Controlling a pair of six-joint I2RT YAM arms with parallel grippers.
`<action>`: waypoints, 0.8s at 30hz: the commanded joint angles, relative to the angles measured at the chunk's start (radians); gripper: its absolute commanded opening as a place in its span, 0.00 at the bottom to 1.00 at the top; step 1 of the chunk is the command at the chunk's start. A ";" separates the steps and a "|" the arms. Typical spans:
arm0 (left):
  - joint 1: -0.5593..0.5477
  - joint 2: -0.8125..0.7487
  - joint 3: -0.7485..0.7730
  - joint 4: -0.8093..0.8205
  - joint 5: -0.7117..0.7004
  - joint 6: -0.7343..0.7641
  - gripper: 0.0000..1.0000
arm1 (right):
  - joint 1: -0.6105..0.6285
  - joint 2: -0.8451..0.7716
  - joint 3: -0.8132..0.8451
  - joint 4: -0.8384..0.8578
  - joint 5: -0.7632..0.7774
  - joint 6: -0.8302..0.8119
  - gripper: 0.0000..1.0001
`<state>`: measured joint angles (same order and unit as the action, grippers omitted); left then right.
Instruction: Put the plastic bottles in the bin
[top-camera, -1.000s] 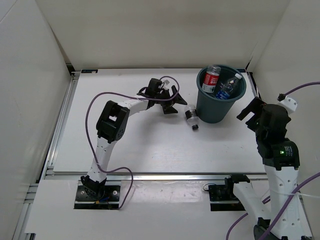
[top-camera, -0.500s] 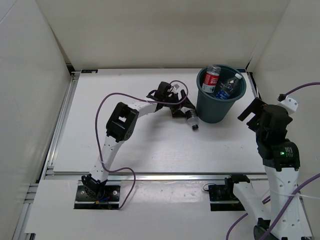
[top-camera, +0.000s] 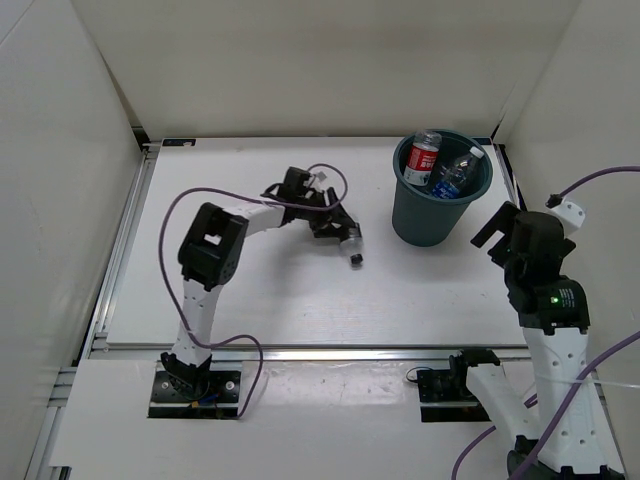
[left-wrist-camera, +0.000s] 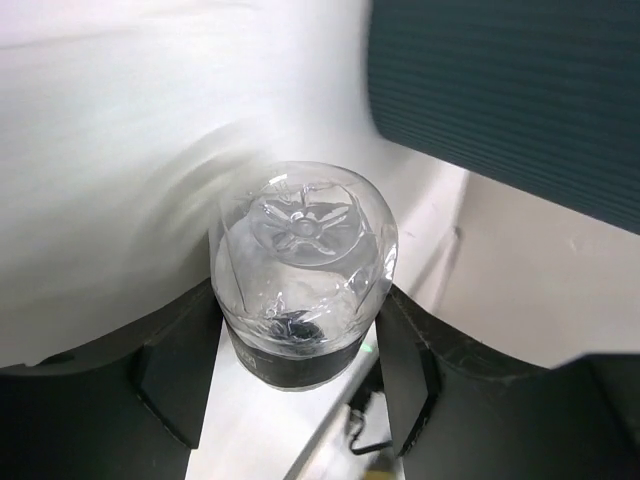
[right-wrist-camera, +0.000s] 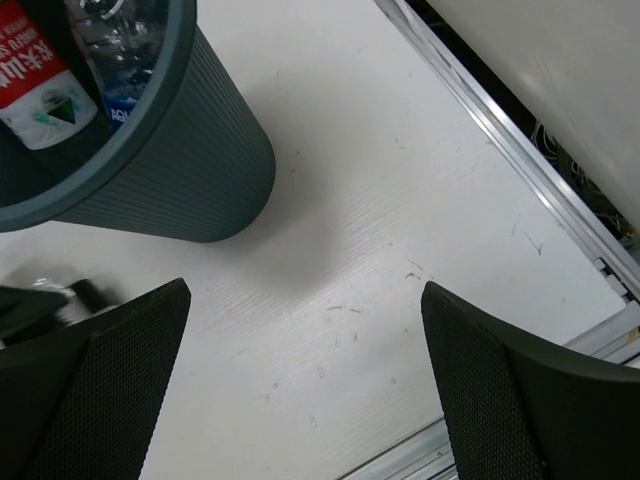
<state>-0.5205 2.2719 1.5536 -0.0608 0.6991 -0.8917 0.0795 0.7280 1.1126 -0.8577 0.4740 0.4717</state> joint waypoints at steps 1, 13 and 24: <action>0.089 -0.231 -0.067 -0.030 -0.163 0.126 0.60 | -0.009 0.001 -0.023 0.029 0.021 0.045 1.00; 0.044 -0.027 0.929 -0.073 -0.173 0.183 0.54 | -0.009 0.011 -0.050 0.039 0.023 0.045 1.00; -0.171 0.129 1.027 0.032 -0.294 0.269 0.57 | -0.009 0.033 0.052 0.048 0.106 -0.059 1.00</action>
<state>-0.6689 2.3714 2.5855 -0.0257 0.4419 -0.6506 0.0776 0.7670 1.1049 -0.8555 0.5346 0.4618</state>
